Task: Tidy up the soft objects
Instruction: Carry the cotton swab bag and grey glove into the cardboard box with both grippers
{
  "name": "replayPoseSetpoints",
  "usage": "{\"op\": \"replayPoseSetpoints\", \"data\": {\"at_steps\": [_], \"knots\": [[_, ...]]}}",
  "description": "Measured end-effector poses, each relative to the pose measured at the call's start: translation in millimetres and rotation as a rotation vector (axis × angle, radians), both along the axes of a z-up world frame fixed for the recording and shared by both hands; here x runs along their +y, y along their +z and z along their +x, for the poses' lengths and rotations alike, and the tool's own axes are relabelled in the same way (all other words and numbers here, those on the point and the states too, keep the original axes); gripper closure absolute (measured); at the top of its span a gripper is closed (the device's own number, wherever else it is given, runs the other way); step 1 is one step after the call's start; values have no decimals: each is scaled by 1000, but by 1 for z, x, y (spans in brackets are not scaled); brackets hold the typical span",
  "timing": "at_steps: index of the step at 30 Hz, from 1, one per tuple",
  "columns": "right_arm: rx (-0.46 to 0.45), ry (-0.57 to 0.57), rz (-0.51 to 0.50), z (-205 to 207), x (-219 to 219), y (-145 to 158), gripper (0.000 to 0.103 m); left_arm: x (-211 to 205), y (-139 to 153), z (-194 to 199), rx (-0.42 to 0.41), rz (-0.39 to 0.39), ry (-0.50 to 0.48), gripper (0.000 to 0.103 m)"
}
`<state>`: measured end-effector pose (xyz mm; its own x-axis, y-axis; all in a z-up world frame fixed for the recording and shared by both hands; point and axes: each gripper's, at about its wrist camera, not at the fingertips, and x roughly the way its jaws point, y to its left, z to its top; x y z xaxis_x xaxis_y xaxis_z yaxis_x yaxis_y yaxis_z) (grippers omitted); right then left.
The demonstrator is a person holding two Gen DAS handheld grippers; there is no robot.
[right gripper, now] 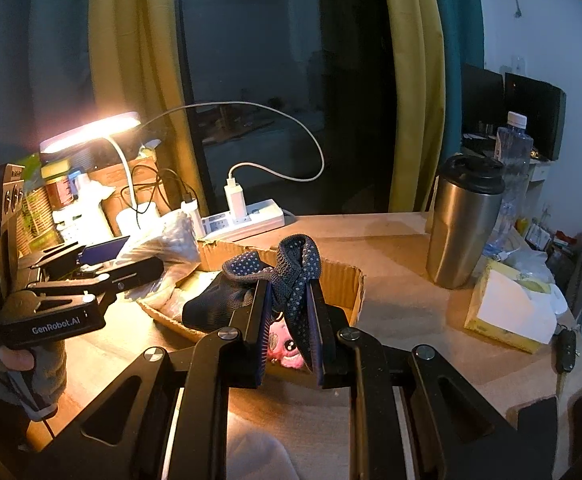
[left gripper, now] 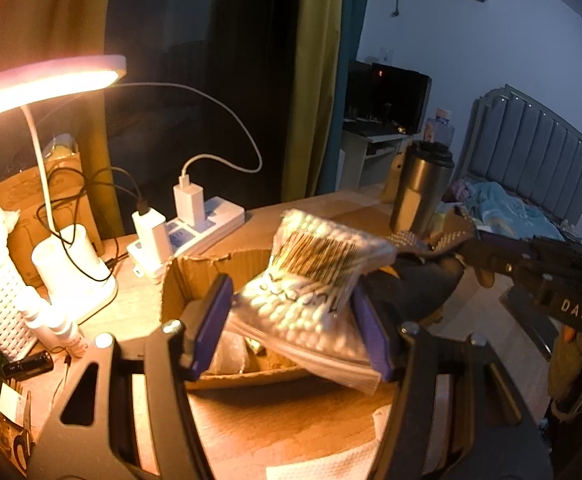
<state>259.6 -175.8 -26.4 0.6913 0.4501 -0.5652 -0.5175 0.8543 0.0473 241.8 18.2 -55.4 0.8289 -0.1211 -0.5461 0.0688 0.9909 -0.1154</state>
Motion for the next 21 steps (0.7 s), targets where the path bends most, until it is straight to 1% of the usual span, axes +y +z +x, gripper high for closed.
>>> {"op": "replayPoseSetpoints", "data": {"at_steps": [12,21], "knots": [[51,-3,11,31,5,-21,84,-2,-31,30,80,7,-5,42],[94,1,23,54,10,-42,84,-7,-47,48,120,28,3,42]]}}
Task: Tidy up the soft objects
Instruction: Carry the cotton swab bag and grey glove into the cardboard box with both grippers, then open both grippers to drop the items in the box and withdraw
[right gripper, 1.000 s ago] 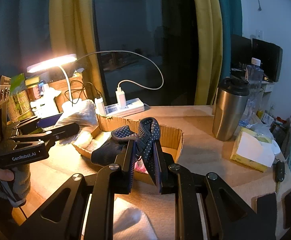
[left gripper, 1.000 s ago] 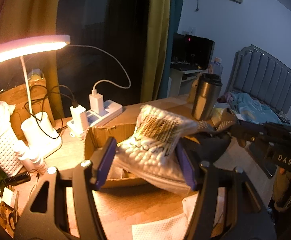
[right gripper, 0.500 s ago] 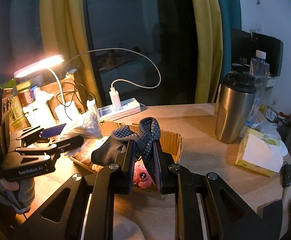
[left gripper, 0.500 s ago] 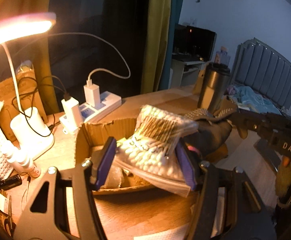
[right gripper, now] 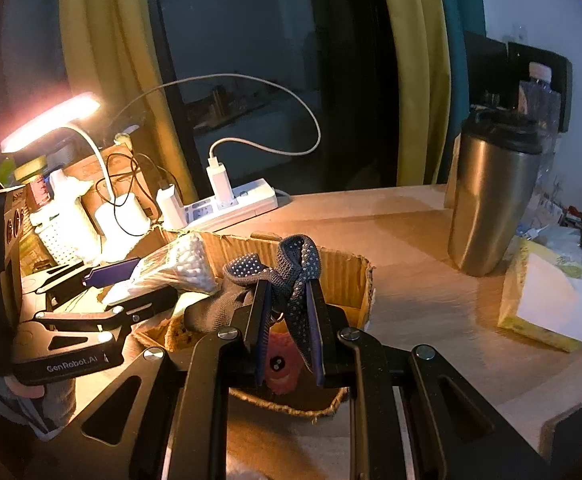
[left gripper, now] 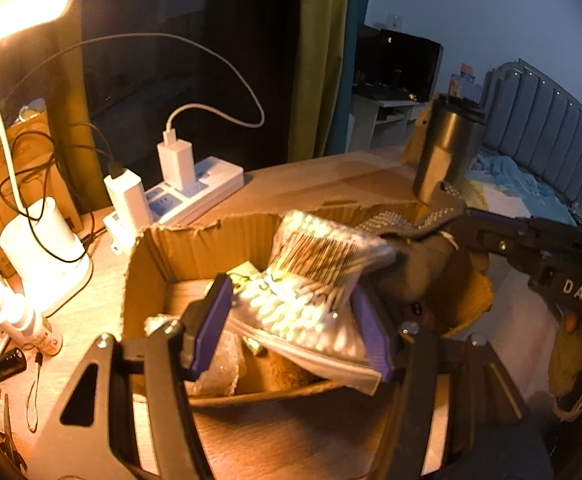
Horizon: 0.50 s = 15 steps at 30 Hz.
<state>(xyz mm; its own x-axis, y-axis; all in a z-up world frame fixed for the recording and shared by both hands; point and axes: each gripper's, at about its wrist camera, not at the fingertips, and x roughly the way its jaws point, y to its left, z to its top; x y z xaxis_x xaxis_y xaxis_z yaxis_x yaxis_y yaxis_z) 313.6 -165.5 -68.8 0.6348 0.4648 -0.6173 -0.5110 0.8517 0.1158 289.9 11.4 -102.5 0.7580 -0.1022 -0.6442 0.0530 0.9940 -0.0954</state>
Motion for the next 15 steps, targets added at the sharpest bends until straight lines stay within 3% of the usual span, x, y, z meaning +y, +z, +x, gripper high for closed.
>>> {"op": "replayPoseSetpoints", "data": {"at_steps": [15], "knots": [[64,8,-30,21,11,-32,84,0,-28,21,89,-14,15,38]]}}
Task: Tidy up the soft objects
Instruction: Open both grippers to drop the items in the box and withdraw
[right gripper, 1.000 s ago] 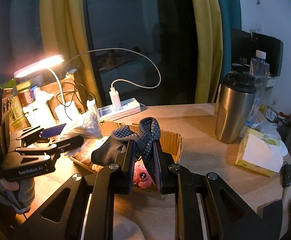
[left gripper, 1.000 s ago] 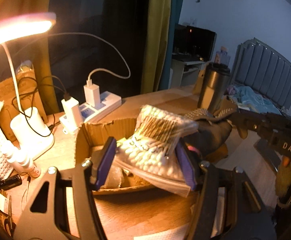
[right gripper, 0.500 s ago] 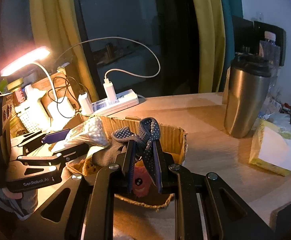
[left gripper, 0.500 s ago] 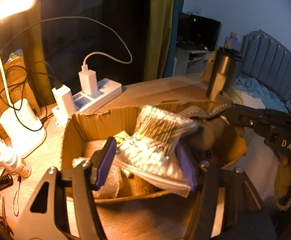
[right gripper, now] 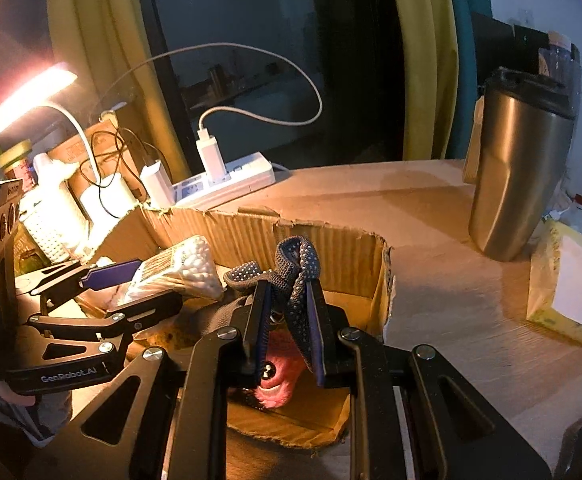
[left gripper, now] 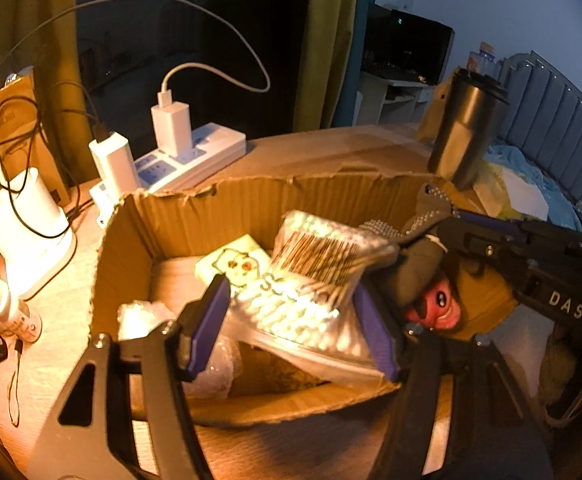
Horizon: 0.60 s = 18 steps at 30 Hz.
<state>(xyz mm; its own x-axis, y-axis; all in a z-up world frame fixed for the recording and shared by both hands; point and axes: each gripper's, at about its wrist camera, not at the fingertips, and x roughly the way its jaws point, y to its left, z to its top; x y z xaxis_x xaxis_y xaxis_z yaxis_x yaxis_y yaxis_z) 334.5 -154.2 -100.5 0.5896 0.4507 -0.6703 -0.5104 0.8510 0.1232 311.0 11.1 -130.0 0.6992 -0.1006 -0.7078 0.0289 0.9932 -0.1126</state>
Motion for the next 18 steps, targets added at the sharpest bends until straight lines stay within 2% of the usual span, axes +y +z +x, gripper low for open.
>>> {"op": "replayPoseSetpoints", "data": {"at_steps": [3,13,18], "knots": [[13,-7,-3,3,0,-4,83,1,-2,1,4,1,2,37],[21,-29,-1,3,1,-2,65,2,5,-2,-12,-1,7,36],[15,-39,0,-2,-1,3,62,2,12,-8,-29,-2,10,36]]}}
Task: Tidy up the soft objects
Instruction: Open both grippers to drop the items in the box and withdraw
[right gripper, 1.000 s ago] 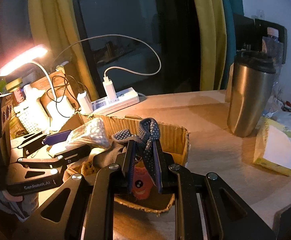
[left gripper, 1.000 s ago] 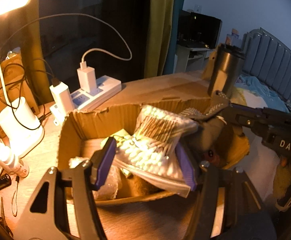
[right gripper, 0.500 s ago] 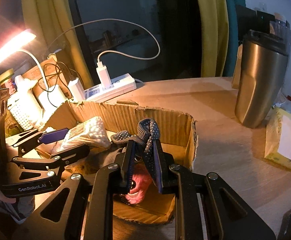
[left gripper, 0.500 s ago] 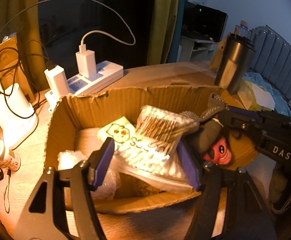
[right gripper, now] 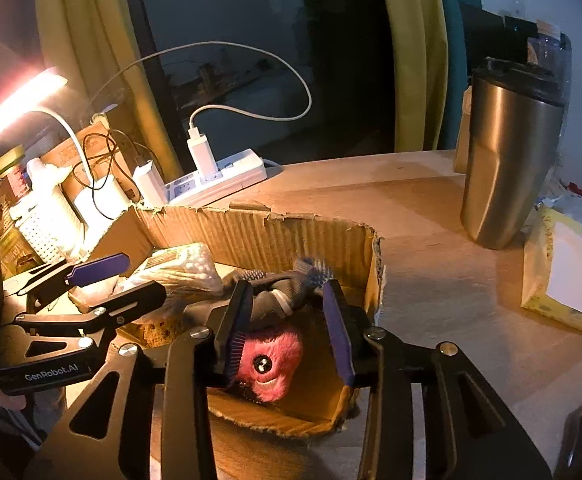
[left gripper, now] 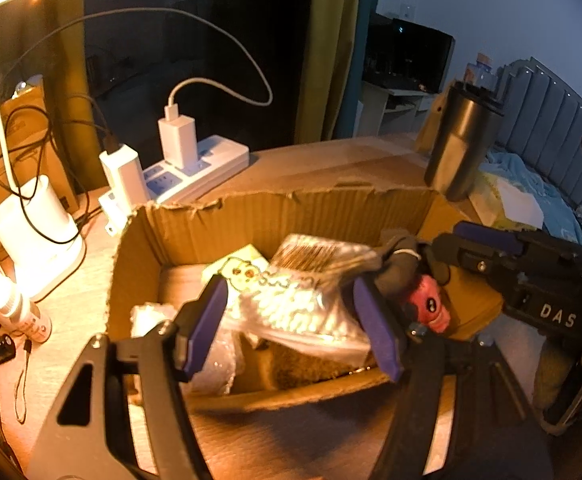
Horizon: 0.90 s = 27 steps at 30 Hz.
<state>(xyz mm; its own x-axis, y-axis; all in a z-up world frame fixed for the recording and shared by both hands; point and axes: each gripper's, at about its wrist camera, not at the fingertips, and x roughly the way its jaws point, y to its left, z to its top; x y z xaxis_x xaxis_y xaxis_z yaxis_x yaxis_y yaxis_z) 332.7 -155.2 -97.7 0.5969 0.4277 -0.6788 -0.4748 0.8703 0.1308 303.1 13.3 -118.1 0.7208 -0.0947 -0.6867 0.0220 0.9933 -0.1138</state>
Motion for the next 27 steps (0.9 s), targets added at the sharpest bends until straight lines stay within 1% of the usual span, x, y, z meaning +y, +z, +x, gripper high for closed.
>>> {"op": "replayPoseSetpoints", "data": {"at_steps": [1,4,7,27], "knots": [[-2,-6,0,-1,-1,1,57,0,2,-1,-3,1,0,36],[-14,-37,-8,-3,-4,5,50,-1,6,-5,-14,1,1,36],[-21,-44,-4,-7,-9,9,44,0,12,-10,-26,1,4,35],[-85,-48,-5,-52,-13,43,43,2,46,-54,-101,-9,5,35]]}}
